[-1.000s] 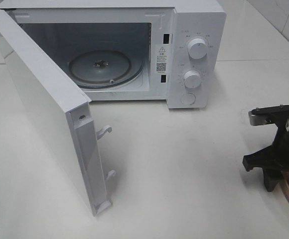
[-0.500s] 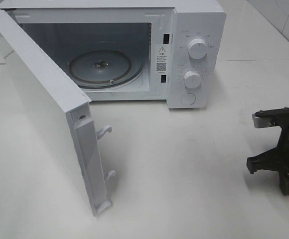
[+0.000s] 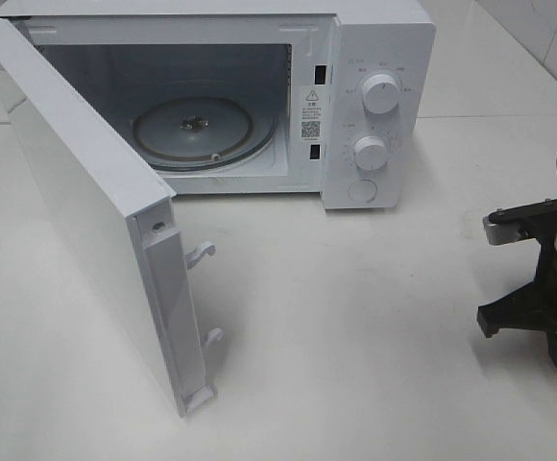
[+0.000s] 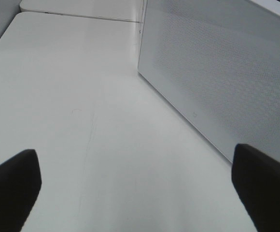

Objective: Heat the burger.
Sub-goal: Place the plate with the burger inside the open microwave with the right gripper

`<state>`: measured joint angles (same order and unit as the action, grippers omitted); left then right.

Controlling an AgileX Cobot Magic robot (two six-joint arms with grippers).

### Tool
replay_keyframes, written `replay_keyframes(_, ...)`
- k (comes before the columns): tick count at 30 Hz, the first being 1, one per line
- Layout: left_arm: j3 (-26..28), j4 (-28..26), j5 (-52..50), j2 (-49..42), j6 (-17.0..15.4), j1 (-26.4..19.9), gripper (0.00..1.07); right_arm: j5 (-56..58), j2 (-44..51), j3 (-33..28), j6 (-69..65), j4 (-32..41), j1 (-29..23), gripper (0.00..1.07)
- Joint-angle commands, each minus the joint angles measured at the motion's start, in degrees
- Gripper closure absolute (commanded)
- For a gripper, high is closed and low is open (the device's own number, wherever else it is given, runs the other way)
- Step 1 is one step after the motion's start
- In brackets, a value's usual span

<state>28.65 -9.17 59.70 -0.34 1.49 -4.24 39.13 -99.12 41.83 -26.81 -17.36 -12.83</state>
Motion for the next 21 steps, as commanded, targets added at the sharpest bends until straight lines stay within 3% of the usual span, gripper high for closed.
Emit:
replay_keyframes(1,-0.17,0.11,-0.57,-1.09,-0.23,-0.11,0.06,1.03,0.4,-0.4,-2.75,-2.92,-1.95,1.07)
replay_keyframes(12,-0.17,0.11,-0.57,-1.09,-0.23,-0.11,0.06,5.96,0.4,-0.4,-8.31,-9.51,-8.19,1.07)
replay_keyframes(21,-0.17,0.11,-0.57,-1.09,-0.23,-0.11,0.06,8.14,4.41,-0.4,-10.14,-12.72,-10.37,1.07)
